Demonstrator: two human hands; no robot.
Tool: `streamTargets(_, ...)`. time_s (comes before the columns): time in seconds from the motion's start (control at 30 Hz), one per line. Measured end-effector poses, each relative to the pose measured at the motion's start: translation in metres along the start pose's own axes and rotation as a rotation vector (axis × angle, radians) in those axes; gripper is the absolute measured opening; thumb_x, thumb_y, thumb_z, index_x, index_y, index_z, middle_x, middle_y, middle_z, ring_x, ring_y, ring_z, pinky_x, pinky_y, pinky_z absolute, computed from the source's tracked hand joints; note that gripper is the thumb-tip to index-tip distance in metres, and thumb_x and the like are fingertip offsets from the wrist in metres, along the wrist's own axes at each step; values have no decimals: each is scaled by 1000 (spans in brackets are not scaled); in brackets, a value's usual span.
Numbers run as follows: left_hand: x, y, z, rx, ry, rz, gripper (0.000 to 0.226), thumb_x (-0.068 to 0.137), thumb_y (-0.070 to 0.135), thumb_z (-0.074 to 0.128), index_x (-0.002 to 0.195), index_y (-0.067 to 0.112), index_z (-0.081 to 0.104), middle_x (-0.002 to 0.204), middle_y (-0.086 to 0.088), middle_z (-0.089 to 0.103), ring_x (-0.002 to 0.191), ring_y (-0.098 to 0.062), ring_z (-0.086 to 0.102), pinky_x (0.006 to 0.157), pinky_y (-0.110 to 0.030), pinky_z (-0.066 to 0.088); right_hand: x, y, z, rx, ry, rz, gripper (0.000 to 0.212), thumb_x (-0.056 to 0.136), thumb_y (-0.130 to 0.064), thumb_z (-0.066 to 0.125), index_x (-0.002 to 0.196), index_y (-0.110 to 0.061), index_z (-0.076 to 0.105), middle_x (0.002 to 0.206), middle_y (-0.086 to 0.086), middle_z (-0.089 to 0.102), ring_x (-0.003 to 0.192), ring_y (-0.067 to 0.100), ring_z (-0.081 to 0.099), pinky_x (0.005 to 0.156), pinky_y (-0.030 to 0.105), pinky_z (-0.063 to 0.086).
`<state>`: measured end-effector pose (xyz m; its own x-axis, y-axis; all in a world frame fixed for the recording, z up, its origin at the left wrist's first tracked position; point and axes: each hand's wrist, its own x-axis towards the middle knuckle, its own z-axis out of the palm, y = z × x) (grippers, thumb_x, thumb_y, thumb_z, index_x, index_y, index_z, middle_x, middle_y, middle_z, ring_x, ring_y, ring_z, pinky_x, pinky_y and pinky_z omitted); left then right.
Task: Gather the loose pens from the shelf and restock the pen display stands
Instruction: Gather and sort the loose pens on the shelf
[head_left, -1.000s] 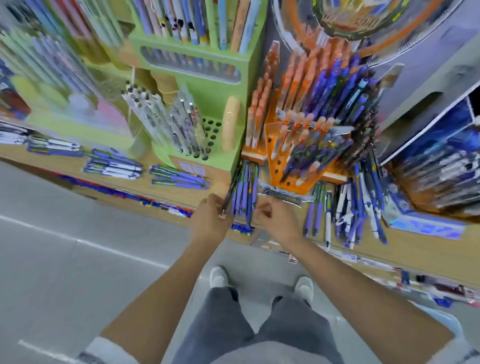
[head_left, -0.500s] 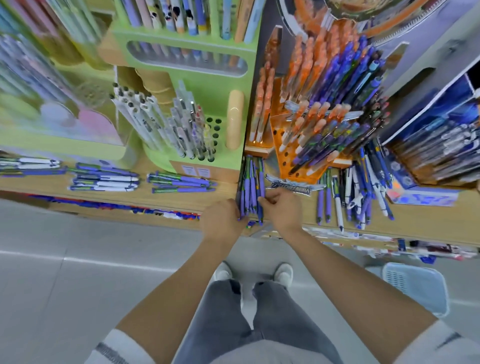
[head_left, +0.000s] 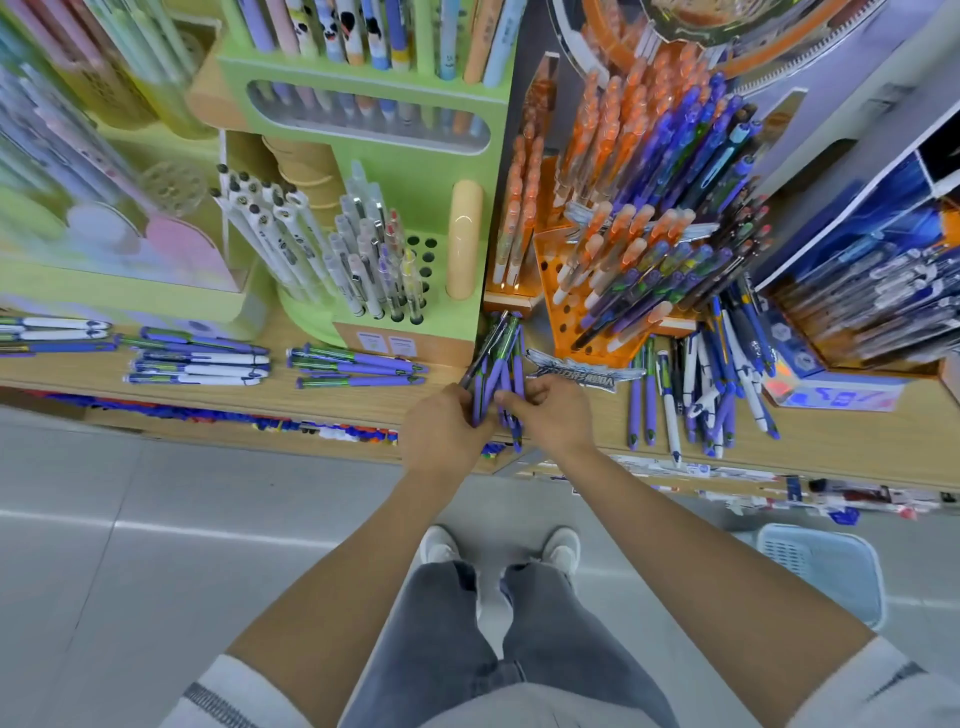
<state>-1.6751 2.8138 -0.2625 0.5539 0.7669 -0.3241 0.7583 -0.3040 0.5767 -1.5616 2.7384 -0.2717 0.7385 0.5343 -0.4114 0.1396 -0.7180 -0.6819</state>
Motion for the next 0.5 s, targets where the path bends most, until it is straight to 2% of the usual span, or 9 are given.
streamTargets(0.07,4,2,1,67,-7,-1,30,82,47,67,79,17,64,67,-2,62,66,-24,60,51,-28,37,2,-4,-4,-58,-19,-5,28,81,-28,74,58,-21,59,64,5,66,60,17,58,60,31,45)
streamTargets(0.17,7,4,0,71,-12,-17,26,82,41,67,77,16,68,65,-2,61,64,-24,58,48,-26,32,4,-5,-9,-96,-53,18,33,82,-21,66,53,-14,51,51,2,50,51,15,46,53,29,36)
streamTargets(0.23,8,4,0,13,-7,-11,24,81,39,67,74,16,70,62,-2,62,62,-24,59,47,-26,32,4,-1,-11,-29,-70,38,26,82,-19,63,62,-6,55,55,6,53,54,17,49,57,31,41)
streamTargets(0.3,8,4,2,19,-10,18,24,81,41,66,75,19,71,62,-2,66,64,-23,62,49,-28,41,5,4,-10,78,-102,66,21,83,-17,61,69,-1,61,65,16,62,60,23,57,66,40,54)
streamTargets(0.37,8,4,2,31,-26,19,25,81,42,67,77,19,72,64,-2,68,65,-22,64,54,-32,50,6,7,-10,196,-155,98,19,87,-13,60,73,-1,64,67,16,63,58,22,59,67,42,58)
streamTargets(0.43,11,6,2,18,-48,-1,29,80,40,68,69,14,71,59,-4,65,61,-24,62,51,-30,47,5,6,-11,270,-199,106,22,91,-17,63,84,4,66,67,11,60,59,19,59,68,38,59)
streamTargets(0.5,12,9,1,28,-54,-26,36,79,37,68,55,11,60,50,-5,54,53,-25,54,45,-25,33,5,7,-13,296,-225,88,26,91,-21,66,94,5,68,67,7,61,61,18,60,72,37,59)
